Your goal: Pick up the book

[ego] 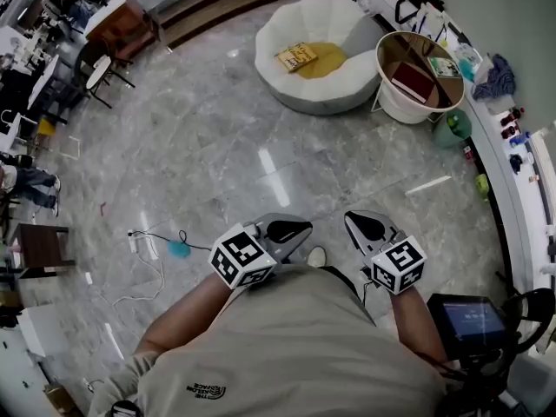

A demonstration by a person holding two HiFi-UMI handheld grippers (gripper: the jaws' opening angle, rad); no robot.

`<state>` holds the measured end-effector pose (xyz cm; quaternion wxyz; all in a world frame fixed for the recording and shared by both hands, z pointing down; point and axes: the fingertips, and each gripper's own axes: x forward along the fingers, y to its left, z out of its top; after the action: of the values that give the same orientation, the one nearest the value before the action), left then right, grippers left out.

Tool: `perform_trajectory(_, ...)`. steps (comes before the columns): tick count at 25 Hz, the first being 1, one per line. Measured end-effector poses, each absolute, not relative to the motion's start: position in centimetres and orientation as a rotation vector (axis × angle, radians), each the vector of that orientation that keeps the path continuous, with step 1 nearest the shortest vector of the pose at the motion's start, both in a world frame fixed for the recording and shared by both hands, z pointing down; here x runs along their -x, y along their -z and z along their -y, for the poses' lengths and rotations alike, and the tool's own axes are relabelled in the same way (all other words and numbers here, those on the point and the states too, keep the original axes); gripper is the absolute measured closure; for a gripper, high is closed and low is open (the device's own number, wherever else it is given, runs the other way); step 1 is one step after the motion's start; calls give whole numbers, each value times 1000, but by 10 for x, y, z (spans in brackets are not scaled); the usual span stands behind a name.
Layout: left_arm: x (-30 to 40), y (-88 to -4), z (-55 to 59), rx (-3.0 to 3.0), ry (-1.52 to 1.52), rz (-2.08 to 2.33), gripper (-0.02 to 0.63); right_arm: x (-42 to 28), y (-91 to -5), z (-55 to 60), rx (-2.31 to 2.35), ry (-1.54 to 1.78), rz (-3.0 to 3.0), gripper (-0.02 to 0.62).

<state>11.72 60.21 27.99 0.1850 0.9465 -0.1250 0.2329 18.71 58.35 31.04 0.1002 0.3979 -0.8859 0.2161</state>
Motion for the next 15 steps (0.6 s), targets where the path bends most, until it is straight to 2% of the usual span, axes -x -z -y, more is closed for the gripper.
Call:
perform_trajectory(6,-106,-282,-571,-2639,-637,405,598,-181,-317,-550,-1158,-721,2676,570)
perform_trajectory(7,-103,-284,-564,-2633,-634,410,598,-178,-318,-542,-1153,-709,2672,556)
perform_trajectory(9,-95,-289,-548,-2621,-624,416,598,-170,-324,-525,-1151,-708,2658,477)
perform_trajectory(15,-61,-296,-475,-2619,-559,392,598,-139,-336,-459,-1185,-768,2612,466)
